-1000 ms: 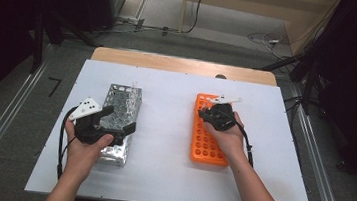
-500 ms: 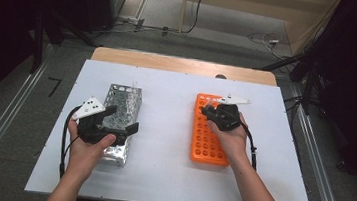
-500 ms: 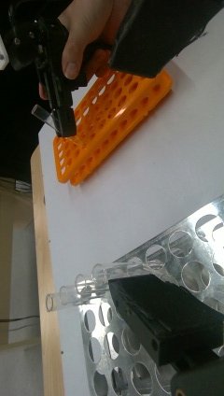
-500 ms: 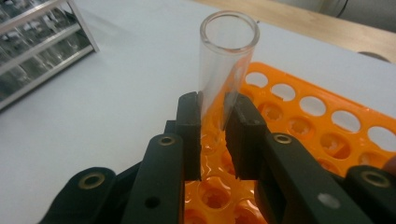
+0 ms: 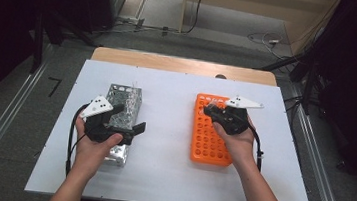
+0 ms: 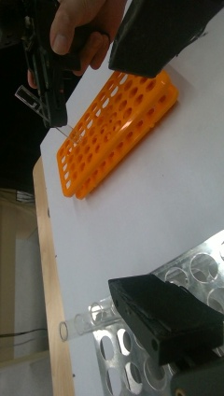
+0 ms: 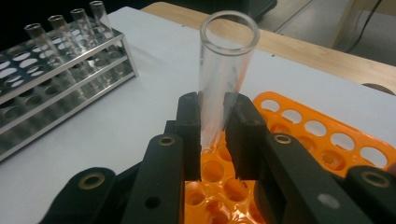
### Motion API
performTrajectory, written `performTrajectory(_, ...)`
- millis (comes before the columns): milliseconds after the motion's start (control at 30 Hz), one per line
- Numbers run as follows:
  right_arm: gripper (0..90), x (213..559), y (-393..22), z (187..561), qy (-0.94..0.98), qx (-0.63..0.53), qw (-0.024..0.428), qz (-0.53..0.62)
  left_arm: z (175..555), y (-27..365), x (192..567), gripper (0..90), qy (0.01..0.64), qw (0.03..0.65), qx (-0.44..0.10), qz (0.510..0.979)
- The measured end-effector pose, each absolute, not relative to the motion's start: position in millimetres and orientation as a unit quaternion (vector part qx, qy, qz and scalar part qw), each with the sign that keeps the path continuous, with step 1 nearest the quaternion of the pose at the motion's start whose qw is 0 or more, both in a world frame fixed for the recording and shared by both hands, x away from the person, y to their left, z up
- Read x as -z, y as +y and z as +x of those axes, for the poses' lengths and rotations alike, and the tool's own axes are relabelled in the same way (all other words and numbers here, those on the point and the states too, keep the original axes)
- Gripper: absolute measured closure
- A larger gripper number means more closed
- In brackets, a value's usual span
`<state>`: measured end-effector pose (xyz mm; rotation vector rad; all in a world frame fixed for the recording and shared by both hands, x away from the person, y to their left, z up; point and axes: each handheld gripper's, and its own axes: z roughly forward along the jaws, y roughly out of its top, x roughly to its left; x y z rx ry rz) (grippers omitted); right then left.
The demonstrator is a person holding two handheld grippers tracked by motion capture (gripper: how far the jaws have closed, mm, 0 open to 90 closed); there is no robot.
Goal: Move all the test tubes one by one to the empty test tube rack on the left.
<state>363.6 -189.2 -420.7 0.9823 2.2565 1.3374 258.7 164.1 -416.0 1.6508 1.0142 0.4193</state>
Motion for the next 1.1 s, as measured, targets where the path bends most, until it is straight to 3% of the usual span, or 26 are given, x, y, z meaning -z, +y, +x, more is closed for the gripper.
performTrajectory(767, 74.1, 417, -186, 327, 0.822, -0.480, 0.124, 0.279, 269, 123, 409, 5.5, 0.369, 0.564, -0.147, 0.724)
performTrajectory(1100, 74.1, 418, -167, 312, 0.838, -0.477, 0.099, 0.244, 263, 104, 406, 19.2, 0.331, 0.574, -0.130, 0.738)
